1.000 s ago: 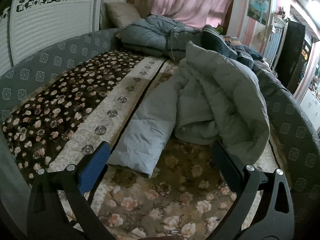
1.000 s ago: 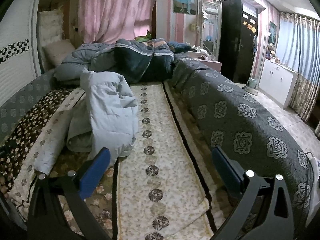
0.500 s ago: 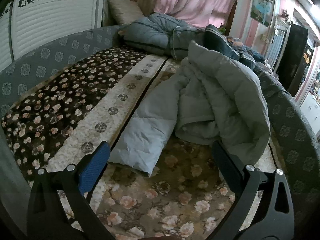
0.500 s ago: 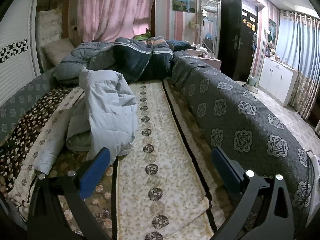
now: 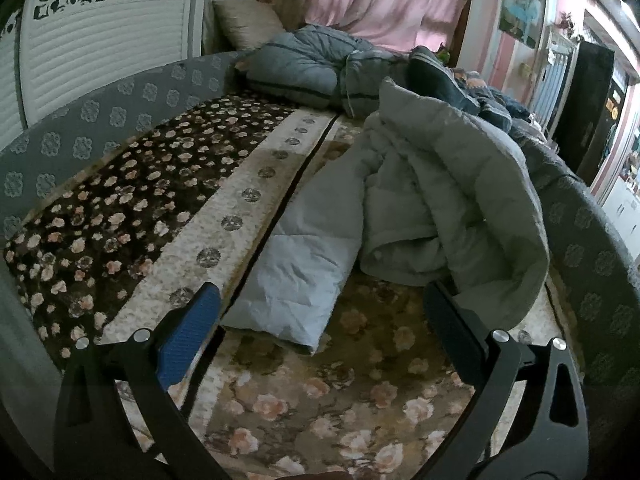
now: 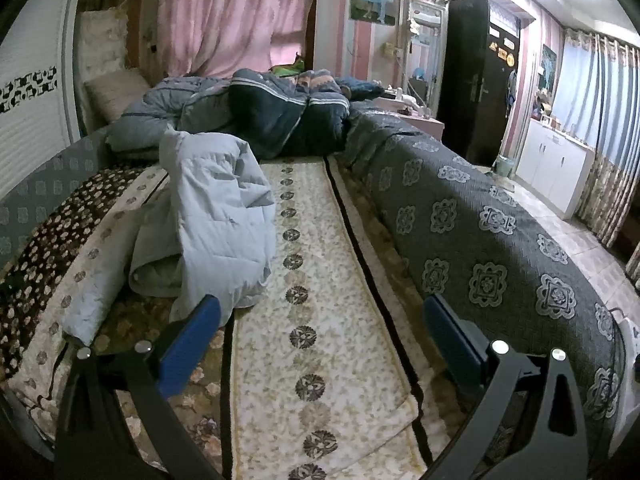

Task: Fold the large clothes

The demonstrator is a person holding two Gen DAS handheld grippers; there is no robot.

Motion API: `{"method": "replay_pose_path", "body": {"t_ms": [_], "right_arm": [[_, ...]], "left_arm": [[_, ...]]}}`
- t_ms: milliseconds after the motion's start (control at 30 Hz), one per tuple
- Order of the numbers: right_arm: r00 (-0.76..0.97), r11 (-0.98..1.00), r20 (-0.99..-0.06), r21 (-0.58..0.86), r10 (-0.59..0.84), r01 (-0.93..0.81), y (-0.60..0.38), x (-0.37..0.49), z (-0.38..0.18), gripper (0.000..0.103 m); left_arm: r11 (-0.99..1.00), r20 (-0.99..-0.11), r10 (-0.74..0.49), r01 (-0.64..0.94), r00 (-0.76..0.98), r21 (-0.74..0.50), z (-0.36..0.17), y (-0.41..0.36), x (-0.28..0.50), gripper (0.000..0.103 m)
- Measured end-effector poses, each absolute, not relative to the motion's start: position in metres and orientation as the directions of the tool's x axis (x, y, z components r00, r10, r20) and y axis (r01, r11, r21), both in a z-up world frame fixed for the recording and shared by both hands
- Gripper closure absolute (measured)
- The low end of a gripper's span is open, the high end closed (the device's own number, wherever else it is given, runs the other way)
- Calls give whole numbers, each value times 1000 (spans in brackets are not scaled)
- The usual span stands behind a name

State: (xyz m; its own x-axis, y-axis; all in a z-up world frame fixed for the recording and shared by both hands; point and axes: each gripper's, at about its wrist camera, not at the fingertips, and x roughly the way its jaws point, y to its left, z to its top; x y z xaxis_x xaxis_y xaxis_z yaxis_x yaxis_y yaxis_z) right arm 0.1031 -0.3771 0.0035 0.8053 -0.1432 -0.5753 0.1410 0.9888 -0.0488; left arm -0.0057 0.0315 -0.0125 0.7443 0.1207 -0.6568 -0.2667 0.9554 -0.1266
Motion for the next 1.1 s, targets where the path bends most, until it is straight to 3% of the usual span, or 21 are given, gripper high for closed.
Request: {"method": "replay_pose_path", "body": {"t_ms": [467, 633, 800, 1000, 1067, 1100], "right_arm": [[799, 990, -586, -48, -132, 129, -368, 115, -1, 2], [788, 994, -613, 44, -54, 103, -358, 151, -15, 2], [755, 1000, -655, 22, 28, -19, -311, 220, -43, 2], [639, 996, -767, 12, 63, -85, -269, 293, -112, 2], [599, 993, -794, 52, 104, -105, -266, 309, -127, 10], [576, 992, -810, 58, 111, -110, -266, 318, -135, 41]], "left_arm": [[948, -696, 181, -312, 694, -64, -31, 54, 7, 3], [934, -709, 195, -349, 678, -77, -44, 63, 39, 3], [926, -768, 211, -376, 604, -41, -75, 67, 89, 3], [919, -794, 214, -392, 570, -34, -96, 70, 127, 3], [926, -795, 217, -378, 566, -17, -103, 67, 141, 3], [928, -797, 214, -372, 565, -15, -105, 66, 147, 3]]}}
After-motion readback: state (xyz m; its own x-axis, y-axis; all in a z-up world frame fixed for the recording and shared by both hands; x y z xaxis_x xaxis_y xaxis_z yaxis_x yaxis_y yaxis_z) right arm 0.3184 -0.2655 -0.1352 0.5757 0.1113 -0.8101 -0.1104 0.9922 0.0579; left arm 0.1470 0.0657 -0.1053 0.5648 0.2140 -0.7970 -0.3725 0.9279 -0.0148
